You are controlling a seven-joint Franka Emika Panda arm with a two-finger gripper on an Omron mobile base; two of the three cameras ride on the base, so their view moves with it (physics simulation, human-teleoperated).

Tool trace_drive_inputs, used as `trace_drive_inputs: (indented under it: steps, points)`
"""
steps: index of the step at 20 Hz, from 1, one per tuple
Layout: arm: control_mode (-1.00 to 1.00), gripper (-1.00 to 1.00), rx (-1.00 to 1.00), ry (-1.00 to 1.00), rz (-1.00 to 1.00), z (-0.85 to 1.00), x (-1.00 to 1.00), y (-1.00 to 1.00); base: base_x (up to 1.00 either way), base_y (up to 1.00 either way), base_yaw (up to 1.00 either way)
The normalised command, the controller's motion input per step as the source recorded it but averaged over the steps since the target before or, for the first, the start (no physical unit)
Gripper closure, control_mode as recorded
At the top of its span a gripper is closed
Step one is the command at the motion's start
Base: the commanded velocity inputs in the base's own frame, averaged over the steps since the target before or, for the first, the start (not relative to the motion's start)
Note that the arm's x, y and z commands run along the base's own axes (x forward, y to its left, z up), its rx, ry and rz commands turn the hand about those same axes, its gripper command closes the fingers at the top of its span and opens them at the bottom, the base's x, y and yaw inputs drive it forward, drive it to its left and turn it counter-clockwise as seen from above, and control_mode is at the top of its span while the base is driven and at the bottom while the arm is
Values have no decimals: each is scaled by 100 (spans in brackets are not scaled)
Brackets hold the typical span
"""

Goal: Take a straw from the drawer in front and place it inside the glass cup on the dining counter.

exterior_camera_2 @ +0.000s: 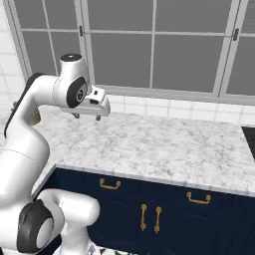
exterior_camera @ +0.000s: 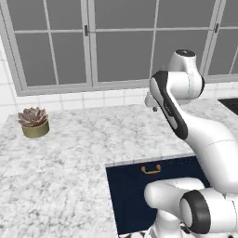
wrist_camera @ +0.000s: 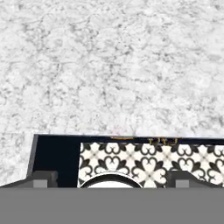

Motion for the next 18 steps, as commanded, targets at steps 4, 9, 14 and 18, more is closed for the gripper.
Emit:
trace_drive_inputs:
  steps: [4, 9, 14, 18]
  points:
    - [100, -100, 0, 0, 0, 0, 0, 0, -37, -83, 27]
    - [100, -100, 0, 0, 0, 0, 0, 0, 6, -75, 60]
    - [100, -100, 0, 0, 0, 0, 0, 0, 4, -50, 71]
    - [100, -100, 0, 0, 0, 0, 0, 0, 0, -59, 71]
